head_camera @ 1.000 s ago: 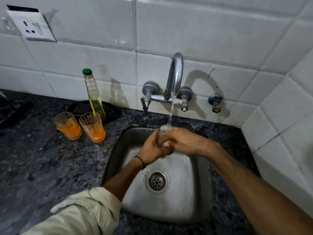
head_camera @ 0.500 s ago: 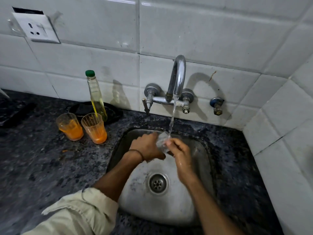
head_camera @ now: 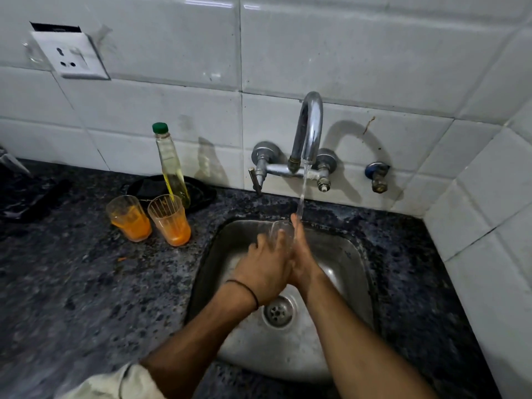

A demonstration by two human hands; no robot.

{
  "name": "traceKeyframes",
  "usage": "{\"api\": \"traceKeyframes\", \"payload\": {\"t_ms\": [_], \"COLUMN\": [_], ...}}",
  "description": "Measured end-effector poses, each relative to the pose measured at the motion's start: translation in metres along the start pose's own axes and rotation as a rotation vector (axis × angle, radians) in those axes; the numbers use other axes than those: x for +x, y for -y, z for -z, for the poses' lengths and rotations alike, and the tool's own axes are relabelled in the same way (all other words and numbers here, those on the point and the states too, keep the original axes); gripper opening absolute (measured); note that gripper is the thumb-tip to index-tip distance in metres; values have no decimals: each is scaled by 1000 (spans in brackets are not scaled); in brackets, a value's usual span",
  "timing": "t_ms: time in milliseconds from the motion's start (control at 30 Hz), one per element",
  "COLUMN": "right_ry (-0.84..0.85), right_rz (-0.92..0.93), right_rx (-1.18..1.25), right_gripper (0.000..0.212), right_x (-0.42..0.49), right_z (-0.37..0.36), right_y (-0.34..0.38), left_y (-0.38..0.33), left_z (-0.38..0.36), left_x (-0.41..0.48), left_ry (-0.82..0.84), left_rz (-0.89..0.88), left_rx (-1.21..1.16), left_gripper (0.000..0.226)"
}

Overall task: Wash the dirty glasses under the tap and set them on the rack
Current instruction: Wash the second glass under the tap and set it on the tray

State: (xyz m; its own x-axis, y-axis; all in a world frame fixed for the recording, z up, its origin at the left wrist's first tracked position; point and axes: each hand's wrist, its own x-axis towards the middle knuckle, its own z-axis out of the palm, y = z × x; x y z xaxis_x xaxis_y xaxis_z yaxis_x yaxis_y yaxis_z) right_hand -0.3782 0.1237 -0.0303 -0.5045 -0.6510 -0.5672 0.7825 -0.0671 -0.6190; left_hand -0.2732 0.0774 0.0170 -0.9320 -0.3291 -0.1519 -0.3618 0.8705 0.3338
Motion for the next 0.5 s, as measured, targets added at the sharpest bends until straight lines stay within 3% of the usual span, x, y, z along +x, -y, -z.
{"api": "traceKeyframes", "payload": {"t_ms": [100, 167, 267, 367, 500], "right_ry": [-89, -125, -161, -263, -384], "right_rz": [2, 257, 549, 722, 895], "right_rx": [-301, -584, -998, -1220, -1276], "right_gripper": [52, 36, 42, 42, 45], "right_x": [-5, -4, -5, -15, -34], "right_z": [-11, -15, -13, -7, -1], "right_y": [5, 6, 6, 6, 12], "left_y": [17, 25, 33, 42, 54], "left_z": [-20, -36, -54, -54, -20], "left_x": [-10, -13, -10, 6, 40], "left_ry": [-89, -78, -26, -20, -188], "left_rz": [5, 45, 113, 158, 153], "left_rx": [-331, -621, -958, -998, -922], "left_gripper": [70, 75, 65, 34, 22]}}
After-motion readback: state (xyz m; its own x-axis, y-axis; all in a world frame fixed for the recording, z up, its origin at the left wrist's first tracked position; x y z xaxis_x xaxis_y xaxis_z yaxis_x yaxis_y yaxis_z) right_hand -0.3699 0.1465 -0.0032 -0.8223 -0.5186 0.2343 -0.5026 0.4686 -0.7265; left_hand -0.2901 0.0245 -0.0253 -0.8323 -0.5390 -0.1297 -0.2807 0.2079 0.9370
